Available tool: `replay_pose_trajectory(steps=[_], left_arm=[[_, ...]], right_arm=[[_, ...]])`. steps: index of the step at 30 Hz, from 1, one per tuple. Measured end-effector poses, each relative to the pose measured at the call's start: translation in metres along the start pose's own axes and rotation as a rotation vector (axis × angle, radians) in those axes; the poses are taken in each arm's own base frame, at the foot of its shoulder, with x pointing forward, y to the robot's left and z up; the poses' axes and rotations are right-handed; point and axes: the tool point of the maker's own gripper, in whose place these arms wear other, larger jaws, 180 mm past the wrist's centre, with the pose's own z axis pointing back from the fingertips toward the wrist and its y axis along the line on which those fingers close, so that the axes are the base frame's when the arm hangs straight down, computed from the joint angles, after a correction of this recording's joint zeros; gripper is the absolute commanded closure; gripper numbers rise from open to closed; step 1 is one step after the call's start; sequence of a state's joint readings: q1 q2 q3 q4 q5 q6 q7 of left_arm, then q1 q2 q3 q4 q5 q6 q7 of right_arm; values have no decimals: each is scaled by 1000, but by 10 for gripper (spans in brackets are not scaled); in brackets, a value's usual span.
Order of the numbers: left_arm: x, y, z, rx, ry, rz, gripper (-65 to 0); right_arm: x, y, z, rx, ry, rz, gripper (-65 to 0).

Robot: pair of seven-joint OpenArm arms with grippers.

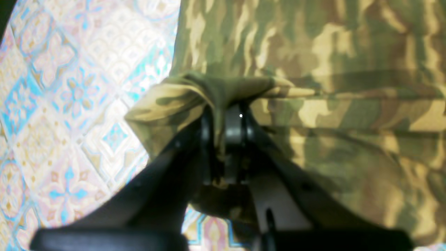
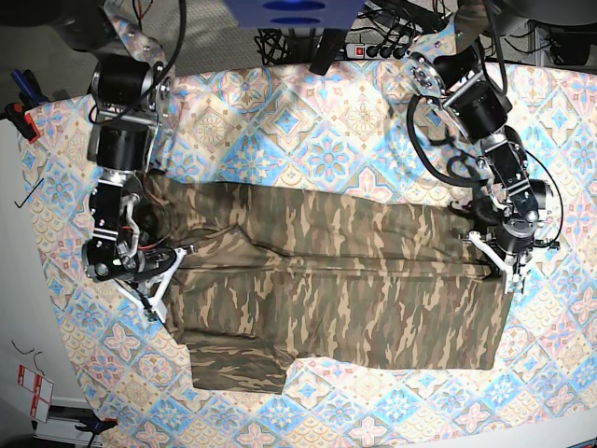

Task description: Fold the T-shirt properly

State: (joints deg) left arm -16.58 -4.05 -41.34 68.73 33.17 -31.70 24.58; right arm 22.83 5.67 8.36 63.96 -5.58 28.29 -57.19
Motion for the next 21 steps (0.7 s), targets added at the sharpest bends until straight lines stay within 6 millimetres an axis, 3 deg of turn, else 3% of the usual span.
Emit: replay_pose_trajectory(steps=[3, 7, 16, 18, 21], left_arm=[[-7, 7, -13, -4, 39, 23, 0], [1, 10, -28, -21, 51, 58, 0], [1, 2, -42, -57, 88, 80, -5], [5, 2, -42, -58, 76, 81, -38], [2, 1, -42, -59, 85, 80, -158]], right_arm=[[8, 4, -8, 26, -22, -8, -7], [10, 6, -18, 54, -21, -25, -7], [29, 10, -32, 92, -75, -54, -7], [34, 9, -33, 90, -96, -62, -20], [37, 8, -33, 88, -111, -61, -93]])
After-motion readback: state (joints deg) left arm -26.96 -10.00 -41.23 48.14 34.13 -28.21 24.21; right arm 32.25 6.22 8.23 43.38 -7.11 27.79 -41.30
